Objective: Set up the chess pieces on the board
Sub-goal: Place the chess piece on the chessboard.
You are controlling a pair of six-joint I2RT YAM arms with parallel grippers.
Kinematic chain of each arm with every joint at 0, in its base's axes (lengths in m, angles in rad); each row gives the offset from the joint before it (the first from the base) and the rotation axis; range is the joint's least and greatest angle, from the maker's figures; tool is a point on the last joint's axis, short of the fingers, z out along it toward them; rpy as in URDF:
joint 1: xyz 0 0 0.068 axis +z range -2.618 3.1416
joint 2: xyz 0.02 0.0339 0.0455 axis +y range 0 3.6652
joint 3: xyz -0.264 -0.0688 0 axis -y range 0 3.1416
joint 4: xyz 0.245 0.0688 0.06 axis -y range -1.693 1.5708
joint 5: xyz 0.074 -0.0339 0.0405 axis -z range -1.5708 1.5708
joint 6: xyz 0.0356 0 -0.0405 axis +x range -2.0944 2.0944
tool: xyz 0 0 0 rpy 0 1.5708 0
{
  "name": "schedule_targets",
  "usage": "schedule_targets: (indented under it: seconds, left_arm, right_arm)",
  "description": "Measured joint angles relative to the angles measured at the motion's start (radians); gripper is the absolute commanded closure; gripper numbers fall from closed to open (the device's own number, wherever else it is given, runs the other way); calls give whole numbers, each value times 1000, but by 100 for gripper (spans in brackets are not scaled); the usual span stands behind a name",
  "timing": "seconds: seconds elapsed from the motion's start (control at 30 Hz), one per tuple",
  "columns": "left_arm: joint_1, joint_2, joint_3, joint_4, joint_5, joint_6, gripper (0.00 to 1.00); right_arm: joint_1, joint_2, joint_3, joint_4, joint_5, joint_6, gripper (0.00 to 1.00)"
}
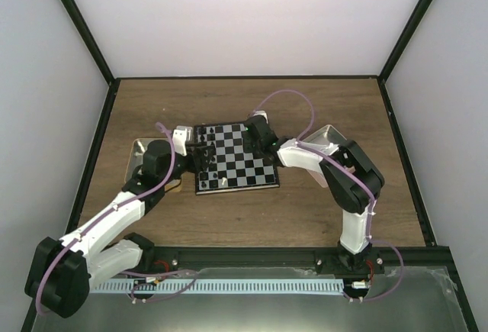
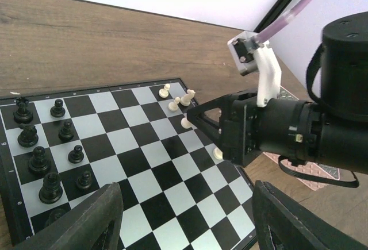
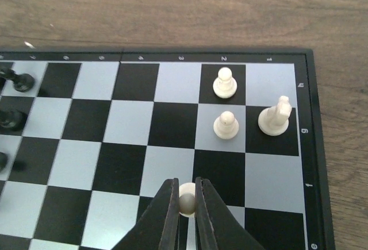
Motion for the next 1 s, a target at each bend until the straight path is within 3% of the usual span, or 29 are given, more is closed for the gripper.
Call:
schedule_targets:
  seconds: [0.7,1.0]
  left_arm:
    - [0,16,-3,-1,-2,1,36]
    - [0,17,-3,-1,-2,1,36]
  right_arm:
    - [-33,97,66,-47,-14,3,92]
    - [-33,100,71,-56,-4,4,87]
